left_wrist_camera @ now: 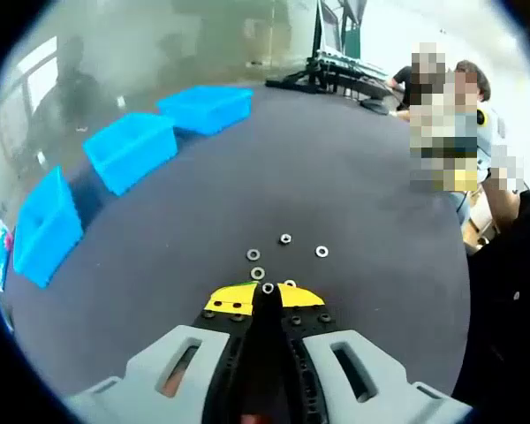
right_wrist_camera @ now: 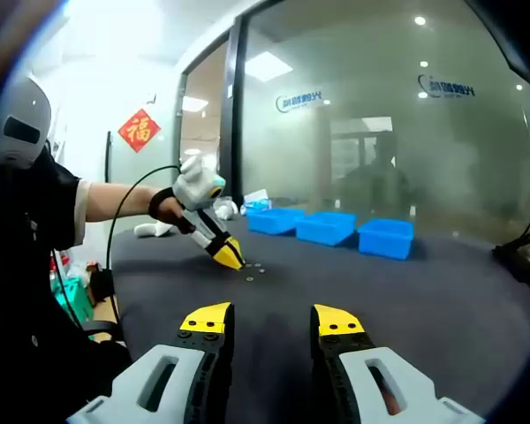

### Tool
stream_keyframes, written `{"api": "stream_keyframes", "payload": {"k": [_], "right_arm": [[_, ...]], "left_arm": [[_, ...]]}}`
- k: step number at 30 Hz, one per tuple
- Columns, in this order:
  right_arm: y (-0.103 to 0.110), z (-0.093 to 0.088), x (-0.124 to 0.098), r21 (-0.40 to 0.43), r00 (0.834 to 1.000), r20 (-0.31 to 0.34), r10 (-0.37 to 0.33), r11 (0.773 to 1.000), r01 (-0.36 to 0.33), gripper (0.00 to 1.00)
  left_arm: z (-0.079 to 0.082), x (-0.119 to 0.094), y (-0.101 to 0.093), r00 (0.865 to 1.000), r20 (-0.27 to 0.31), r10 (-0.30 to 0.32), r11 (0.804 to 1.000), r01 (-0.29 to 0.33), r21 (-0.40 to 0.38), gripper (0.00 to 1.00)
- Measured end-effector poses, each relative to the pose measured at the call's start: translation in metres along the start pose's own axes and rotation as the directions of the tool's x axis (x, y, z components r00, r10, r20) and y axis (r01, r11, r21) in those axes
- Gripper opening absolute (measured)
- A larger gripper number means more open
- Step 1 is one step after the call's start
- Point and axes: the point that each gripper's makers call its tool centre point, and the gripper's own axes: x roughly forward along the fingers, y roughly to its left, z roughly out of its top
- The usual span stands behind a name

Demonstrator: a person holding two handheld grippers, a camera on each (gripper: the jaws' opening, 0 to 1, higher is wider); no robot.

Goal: Sort the screws, nuts, and washers into the corresponding bins

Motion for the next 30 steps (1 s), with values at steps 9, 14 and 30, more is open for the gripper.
{"api": "stream_keyframes", "payload": {"k": [9,14,30], "right_arm": [[0.002,0.001,0.001,-0.002,1.0,0.001,0.003,1.0,-0.003,0.31],[0.002,0.002,0.001,-0.004,1.0,0.0,0.004,1.0,-0.004,0.31],[-0.003,0.014,0.0,-0.003,0.999,0.03,-0.018,1.0,0.018,0.31]], "left_arm": [[0.001,-0.001,-0.001,1.0,0.017,0.003,1.0,-0.002,-0.005,0.06],[0.008,-0.006,-0.003,0.997,0.083,-0.005,1.0,0.005,-0.001,0.05],[0.045,-0.057,0.02,0.906,0.398,0.145,0.983,-0.086,-0.162,0.04]]}}
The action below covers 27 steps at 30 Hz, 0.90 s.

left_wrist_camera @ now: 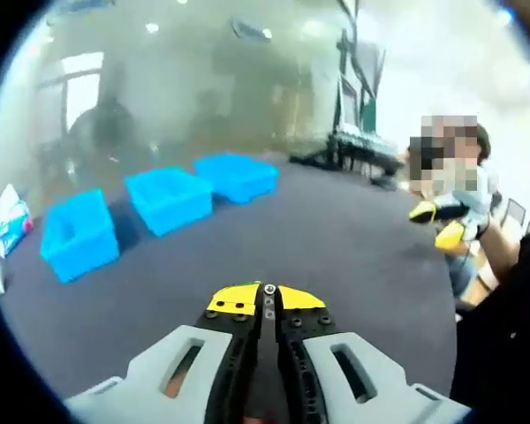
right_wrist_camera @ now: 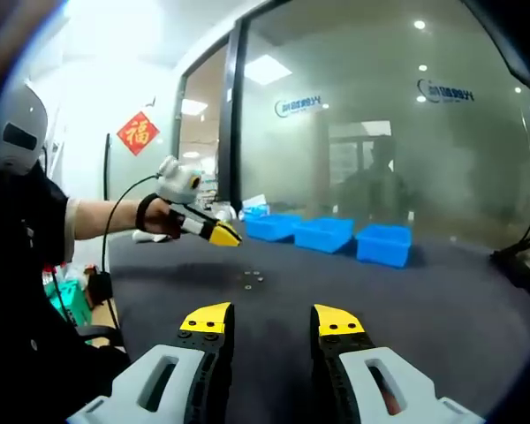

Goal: Sort the screws, nuts, and washers into the corresponding bins

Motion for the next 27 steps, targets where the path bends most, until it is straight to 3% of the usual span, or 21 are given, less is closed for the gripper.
{"api": "stream_keyframes", "payload": {"k": [4,9,17,25,27], "right_arm": [[-0.004,0.004,-0.002,-0.003,1.0,0.012,-0.016,1.0,0.016,0.31],[-0.005,0.005,-0.002,-0.007,1.0,0.012,-0.02,1.0,0.02,0.31],[-0.001,0.007,-0.001,-0.014,1.0,0.014,-0.01,1.0,0.01,0.31],[0.002,0.006,0.001,-0.017,1.0,0.009,-0.002,1.0,0.003,0.31],[0.002,0.006,0.001,-0.016,1.0,0.009,-0.002,1.0,0.002,0.31]], "left_arm": [[0.012,-0.012,0.009,0.995,0.078,0.066,0.998,-0.064,-0.026,0.04],[0.021,-0.029,0.021,0.974,0.166,0.152,0.988,-0.147,-0.042,0.04],[0.032,-0.038,0.047,0.951,0.213,0.224,0.975,-0.221,-0.035,0.04],[0.057,-0.04,0.097,0.91,0.244,0.335,0.941,-0.334,-0.044,0.04],[0.066,-0.039,0.118,0.894,0.245,0.376,0.925,-0.377,-0.044,0.04]]}}
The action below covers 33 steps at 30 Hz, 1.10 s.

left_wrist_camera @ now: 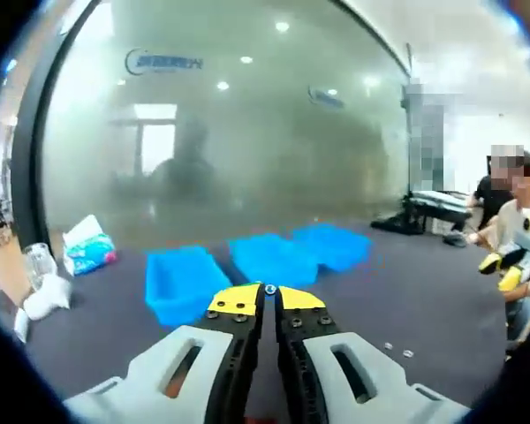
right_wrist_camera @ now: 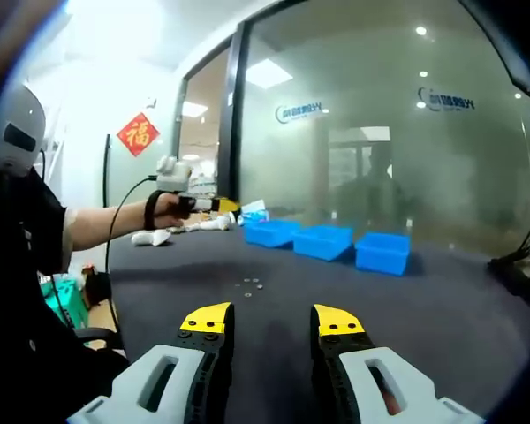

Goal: Sort the screws, nuts, and washers into the corresponding bins

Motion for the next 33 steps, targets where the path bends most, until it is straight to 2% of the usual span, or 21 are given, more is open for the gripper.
{"api": "stream_keyframes", "payload": {"k": [8,10,14,17,18,21,25,27,33], "right_arm": [[-0.001,-0.004,-0.001,0.008,1.0,-0.007,-0.002,1.0,0.002,0.31],[-0.001,-0.005,-0.001,0.011,1.0,-0.009,-0.002,1.0,0.002,0.31],[-0.001,-0.006,-0.002,0.015,1.0,-0.011,-0.001,1.0,0.001,0.31],[-0.001,-0.007,-0.003,0.017,1.0,-0.013,-0.001,1.0,0.002,0.31],[-0.002,-0.008,-0.003,0.016,1.0,-0.015,-0.002,1.0,0.003,0.31],[-0.004,-0.009,-0.003,0.02,1.0,-0.016,-0.005,1.0,0.006,0.31],[-0.005,-0.009,-0.003,0.02,1.0,-0.013,-0.009,1.0,0.009,0.31],[-0.006,-0.01,-0.003,0.022,1.0,-0.015,-0.01,1.0,0.01,0.31],[-0.007,-0.012,-0.004,0.025,1.0,-0.019,-0.011,1.0,0.012,0.31]], "left_arm": [[0.012,0.038,0.048,0.995,-0.017,0.094,0.995,-0.095,-0.02,0.04],[0.013,0.047,0.056,0.994,-0.025,0.106,0.994,-0.106,-0.002,0.04],[0.016,0.067,0.074,0.992,-0.02,0.128,0.991,-0.128,-0.025,0.04],[0.011,0.08,0.083,0.99,-0.045,0.136,0.99,-0.137,-0.024,0.04],[0.006,0.083,0.089,0.985,-0.073,0.159,0.987,-0.16,-0.009,0.04],[0.004,0.091,0.091,0.985,-0.074,0.155,0.987,-0.157,-0.033,0.04],[-0.009,0.101,0.096,0.979,-0.109,0.171,0.984,-0.175,-0.035,0.04],[-0.017,0.103,0.1,0.974,-0.131,0.185,0.981,-0.19,-0.03,0.04],[-0.029,0.104,0.1,0.971,-0.158,0.181,0.982,-0.188,-0.027,0.05]]}}
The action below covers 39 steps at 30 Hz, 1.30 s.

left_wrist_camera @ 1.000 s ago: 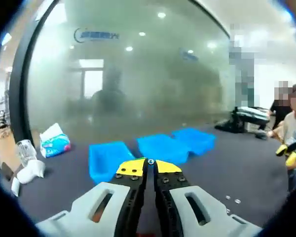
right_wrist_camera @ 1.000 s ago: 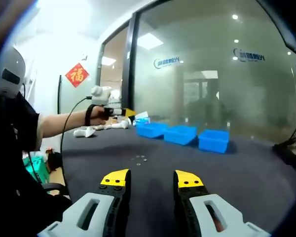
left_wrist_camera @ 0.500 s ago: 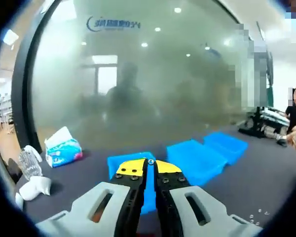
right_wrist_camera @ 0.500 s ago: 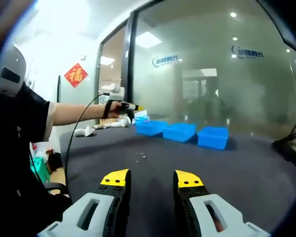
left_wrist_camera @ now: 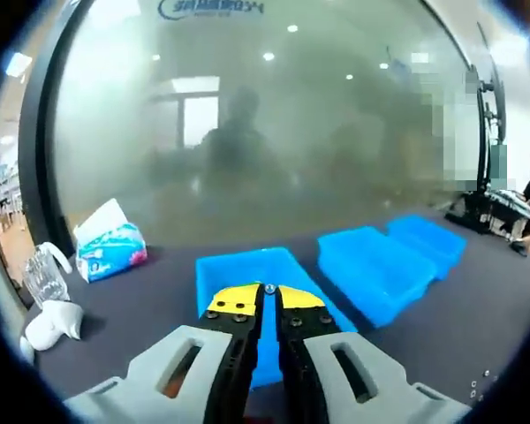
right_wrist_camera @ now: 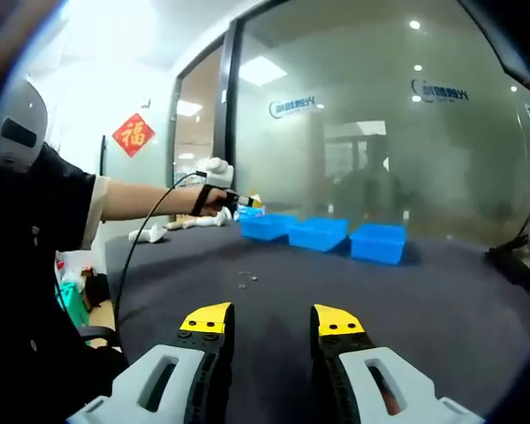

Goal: Sort the screws, nuts, and washers into the corresponding bins

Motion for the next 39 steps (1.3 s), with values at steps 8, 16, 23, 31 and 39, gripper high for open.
{"api": "stream_keyframes", "payload": {"k": [8,16,23,31,39], "right_arm": [[0.003,-0.001,0.003,-0.002,1.0,-0.004,0.009,1.0,-0.009,0.31],[0.004,-0.001,0.005,-0.015,1.0,-0.004,0.005,1.0,-0.005,0.31],[0.004,0.002,0.004,-0.016,1.0,0.001,0.003,1.0,-0.003,0.31],[0.003,0.005,0.003,-0.011,1.0,0.014,-0.004,1.0,0.004,0.31],[0.002,0.008,0.004,-0.011,1.0,0.022,-0.011,1.0,0.011,0.31]], "left_arm": [[0.005,-0.002,0.003,1.0,0.024,0.017,1.0,-0.016,-0.007,0.27],[0.009,-0.019,-0.012,0.999,0.039,0.0,1.0,0.001,-0.024,0.4],[0.013,-0.044,-0.046,0.994,0.077,-0.079,0.996,0.081,-0.021,0.41],[-0.003,-0.103,-0.082,0.976,0.11,-0.188,0.981,0.191,-0.019,0.41],[-0.033,-0.161,-0.121,0.957,0.121,-0.263,0.965,0.259,0.044,0.41]]}}
